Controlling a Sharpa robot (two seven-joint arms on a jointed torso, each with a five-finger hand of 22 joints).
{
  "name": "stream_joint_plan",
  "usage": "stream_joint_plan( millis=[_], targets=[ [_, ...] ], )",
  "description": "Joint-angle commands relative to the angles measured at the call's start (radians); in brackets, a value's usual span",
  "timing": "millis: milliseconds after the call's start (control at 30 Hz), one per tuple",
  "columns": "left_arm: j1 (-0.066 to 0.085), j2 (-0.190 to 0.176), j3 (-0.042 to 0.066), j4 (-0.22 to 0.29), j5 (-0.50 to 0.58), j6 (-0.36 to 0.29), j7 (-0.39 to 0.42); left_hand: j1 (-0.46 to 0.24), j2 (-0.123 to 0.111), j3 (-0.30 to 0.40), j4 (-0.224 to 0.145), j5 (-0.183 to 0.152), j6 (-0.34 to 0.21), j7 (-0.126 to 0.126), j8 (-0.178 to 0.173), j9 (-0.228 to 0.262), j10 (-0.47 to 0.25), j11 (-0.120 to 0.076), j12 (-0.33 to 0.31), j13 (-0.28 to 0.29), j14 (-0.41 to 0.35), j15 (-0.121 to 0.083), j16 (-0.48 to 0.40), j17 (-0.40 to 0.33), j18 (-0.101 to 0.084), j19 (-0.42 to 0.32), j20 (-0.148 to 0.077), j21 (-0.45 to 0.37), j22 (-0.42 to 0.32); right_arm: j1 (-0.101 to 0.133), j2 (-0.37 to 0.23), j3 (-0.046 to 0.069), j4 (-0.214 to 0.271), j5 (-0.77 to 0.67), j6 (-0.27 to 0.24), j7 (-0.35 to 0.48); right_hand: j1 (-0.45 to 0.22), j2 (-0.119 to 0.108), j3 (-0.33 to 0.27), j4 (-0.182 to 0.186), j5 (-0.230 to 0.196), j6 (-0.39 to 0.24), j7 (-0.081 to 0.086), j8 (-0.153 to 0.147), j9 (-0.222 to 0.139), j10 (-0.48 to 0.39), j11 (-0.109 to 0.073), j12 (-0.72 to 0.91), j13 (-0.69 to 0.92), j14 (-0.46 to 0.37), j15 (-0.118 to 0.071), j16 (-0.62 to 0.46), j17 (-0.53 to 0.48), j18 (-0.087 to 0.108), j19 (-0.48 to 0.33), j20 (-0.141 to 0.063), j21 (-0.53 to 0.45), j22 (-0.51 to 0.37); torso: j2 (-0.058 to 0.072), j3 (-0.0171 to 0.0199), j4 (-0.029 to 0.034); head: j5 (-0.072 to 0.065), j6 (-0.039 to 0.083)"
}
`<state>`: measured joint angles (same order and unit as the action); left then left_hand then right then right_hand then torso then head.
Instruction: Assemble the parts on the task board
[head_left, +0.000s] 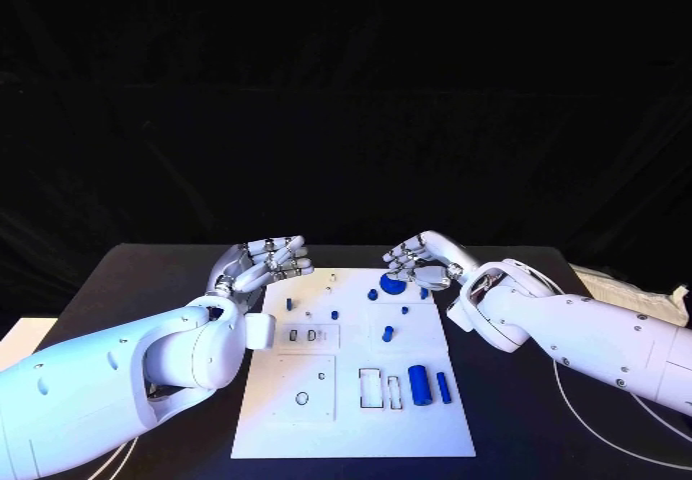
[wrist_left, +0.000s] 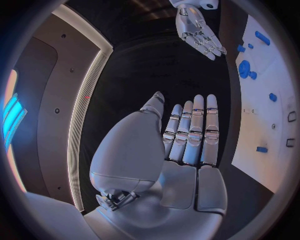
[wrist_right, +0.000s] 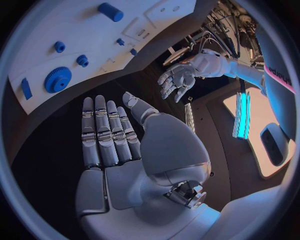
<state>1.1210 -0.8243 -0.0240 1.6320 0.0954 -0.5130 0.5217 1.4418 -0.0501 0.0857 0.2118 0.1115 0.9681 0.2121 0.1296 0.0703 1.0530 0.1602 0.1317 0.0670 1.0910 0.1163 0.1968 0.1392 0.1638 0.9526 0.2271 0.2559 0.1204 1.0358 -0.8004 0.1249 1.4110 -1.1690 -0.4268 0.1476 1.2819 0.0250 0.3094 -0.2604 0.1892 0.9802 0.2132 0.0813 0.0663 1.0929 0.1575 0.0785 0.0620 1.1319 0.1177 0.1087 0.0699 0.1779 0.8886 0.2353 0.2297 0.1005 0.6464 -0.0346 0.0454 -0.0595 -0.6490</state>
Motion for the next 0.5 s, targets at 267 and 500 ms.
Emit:
stream_joint_plan(
  millis=[267, 500],
  targets=[
    [0.005, -0.024, 0.010, 0.090, 0.024, 0.087, -0.009, -0.001, 0.011, 0.001, -0.009, -0.001, 0.010, 0.001, 0.003, -0.002, 0.013, -0.001, -0.002, 0.001, 0.013, -0.001, -0.002, 0.003, 0.021, 0.009, 0.000, 0.003, -0.001, 0.033, 0.012, 0.006, -0.006, -0.385, 0.086, -0.206, 0.010, -0.059, 0.008, 0.030, -0.028, 0.079, -0.041, -0.016, 0.000, 0.124, -0.052, -0.017, 0.001, 0.242, -0.079, 0.063, 0.051, 0.007, 0.191, -0.088, 0.158, 0.069, 0.050, -0.0065, 0.0341, -0.032, 0.018],
    [0.012, -0.038, 0.014, 0.132, 0.032, 0.098, -0.022, -0.005, 0.010, -0.002, -0.009, -0.002, 0.010, 0.004, 0.000, -0.003, 0.014, 0.001, -0.006, 0.000, 0.013, 0.000, -0.007, 0.005, 0.020, 0.010, 0.000, 0.001, -0.003, 0.047, 0.026, 0.008, 0.000, -0.494, 0.143, -0.261, 0.012, -0.083, -0.004, 0.068, -0.034, 0.084, -0.061, -0.017, 0.000, 0.115, -0.066, -0.015, 0.001, 0.376, -0.110, 0.166, 0.138, 0.001, 0.253, -0.140, 0.307, 0.156, 0.077, -0.0048, 0.0459, -0.041, 0.028]
  ],
)
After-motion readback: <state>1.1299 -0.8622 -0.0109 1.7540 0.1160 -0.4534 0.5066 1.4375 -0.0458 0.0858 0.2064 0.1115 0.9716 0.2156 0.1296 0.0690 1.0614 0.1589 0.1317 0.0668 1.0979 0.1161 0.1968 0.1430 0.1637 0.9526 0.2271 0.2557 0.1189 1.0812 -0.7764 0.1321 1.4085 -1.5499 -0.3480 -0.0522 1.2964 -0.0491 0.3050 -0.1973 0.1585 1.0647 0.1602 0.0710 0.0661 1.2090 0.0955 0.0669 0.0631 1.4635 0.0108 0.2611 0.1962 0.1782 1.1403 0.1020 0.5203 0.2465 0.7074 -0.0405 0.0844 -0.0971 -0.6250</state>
